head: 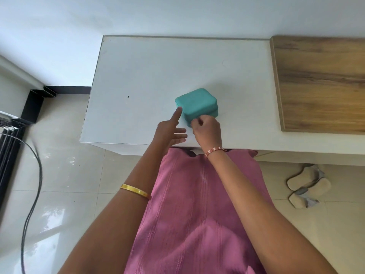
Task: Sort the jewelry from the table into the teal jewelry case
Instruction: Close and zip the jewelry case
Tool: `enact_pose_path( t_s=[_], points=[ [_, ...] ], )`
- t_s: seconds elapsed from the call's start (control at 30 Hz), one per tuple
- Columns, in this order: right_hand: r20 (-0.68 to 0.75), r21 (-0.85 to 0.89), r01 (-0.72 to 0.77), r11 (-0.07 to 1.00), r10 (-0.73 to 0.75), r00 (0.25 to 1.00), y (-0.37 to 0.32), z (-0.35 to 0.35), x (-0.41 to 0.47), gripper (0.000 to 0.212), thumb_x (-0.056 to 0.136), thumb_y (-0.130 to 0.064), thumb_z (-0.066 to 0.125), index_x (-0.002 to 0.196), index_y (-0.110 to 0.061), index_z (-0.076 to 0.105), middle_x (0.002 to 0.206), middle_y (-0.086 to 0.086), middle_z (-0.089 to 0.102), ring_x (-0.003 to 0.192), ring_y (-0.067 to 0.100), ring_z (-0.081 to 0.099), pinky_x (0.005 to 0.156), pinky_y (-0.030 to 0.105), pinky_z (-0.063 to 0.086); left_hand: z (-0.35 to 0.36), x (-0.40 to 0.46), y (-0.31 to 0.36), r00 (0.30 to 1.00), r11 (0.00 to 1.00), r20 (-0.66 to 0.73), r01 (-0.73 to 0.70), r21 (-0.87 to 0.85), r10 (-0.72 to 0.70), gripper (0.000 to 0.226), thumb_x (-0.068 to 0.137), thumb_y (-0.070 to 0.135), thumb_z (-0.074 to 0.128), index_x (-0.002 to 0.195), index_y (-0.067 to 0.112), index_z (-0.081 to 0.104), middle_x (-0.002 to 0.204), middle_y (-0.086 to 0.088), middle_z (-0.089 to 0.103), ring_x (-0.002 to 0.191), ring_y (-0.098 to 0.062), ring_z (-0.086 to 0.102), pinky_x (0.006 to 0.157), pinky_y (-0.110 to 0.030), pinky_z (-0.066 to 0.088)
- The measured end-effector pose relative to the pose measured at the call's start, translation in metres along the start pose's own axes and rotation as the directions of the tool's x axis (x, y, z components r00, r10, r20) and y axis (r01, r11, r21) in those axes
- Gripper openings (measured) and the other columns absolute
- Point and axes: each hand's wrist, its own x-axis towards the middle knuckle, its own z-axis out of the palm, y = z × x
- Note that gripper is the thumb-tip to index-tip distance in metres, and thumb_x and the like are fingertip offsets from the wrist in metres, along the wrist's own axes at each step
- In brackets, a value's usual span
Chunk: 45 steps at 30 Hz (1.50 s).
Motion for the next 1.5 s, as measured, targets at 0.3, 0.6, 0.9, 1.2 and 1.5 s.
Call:
enact_pose_path(
  t_s=[0.3, 0.6, 0.9, 1.2, 1.5],
  points=[
    [-0.079, -0.052, 0.241, 0.969, -0.244, 0.966, -0.004, -0.006, -0.012, 0.013, 0.088, -0.010, 0.060, 0.085, 0.001, 0.066, 0.082, 0.015, 0.070, 0.073, 0.022, 0.061, 0.064, 0.021, 0.041, 0.016, 0.000, 0.016, 0.999, 0.966, 0.029, 0.039, -0.256, -0.033, 0.040, 0.084, 0.035, 0.066, 0.103, 0.002, 0.053, 0.083, -0.017, 0.064, 0.065, -0.022, 0.067, 0.061, -0.027, 0.059],
    [-0.251, -0.034, 0.123, 0.992, -0.128, 0.959, 0.020, -0.042, 0.021, 0.013, 0.084, -0.010, 0.063, 0.079, -0.001, 0.070, 0.073, 0.016, 0.070, 0.070, 0.027, 0.065, 0.063, 0.020, 0.039, 0.004, 0.002, 0.021, 0.996, 0.955, -0.007, 0.080, -0.286, -0.085, 0.050, 0.083, 0.034, 0.067, 0.112, 0.001, 0.043, 0.092, -0.021, 0.058, 0.069, -0.027, 0.066, 0.056, -0.029, 0.059],
    [-0.218, 0.069, 0.252, 0.965, -0.232, 0.948, 0.006, -0.034, 0.011, 0.009, 0.080, -0.008, 0.066, 0.084, -0.001, 0.072, 0.086, 0.012, 0.072, 0.072, 0.021, 0.064, 0.066, 0.031, 0.053, 0.004, -0.002, 0.011, 0.996, 0.911, 0.005, 0.086, -0.404, -0.092, 0.057, 0.083, 0.048, 0.062, 0.119, 0.008, 0.043, 0.098, -0.020, 0.060, 0.081, -0.028, 0.066, 0.072, -0.037, 0.058],
    [-0.227, -0.039, 0.377, 0.925, -0.376, 0.898, -0.002, -0.011, -0.014, 0.007, 0.079, -0.010, 0.067, 0.076, -0.005, 0.069, 0.077, 0.010, 0.068, 0.066, 0.021, 0.059, 0.060, 0.028, 0.047, 0.012, -0.005, 0.016, 0.996, 0.827, -0.073, 0.008, -0.561, -0.060, 0.025, 0.083, 0.023, 0.067, 0.096, 0.007, 0.054, 0.101, -0.017, 0.060, 0.085, -0.026, 0.064, 0.061, -0.037, 0.060],
    [-0.224, 0.022, 0.029, 0.999, -0.024, 0.974, 0.021, -0.037, 0.028, 0.013, 0.082, -0.015, 0.066, 0.083, -0.004, 0.073, 0.084, 0.011, 0.072, 0.073, 0.017, 0.059, 0.063, 0.014, 0.033, 0.001, -0.007, 0.015, 0.996, 0.891, 0.054, 0.083, -0.447, -0.066, 0.012, 0.086, 0.017, 0.058, 0.095, 0.011, 0.052, 0.099, -0.014, 0.058, 0.085, -0.027, 0.064, 0.068, -0.039, 0.060]
  ],
)
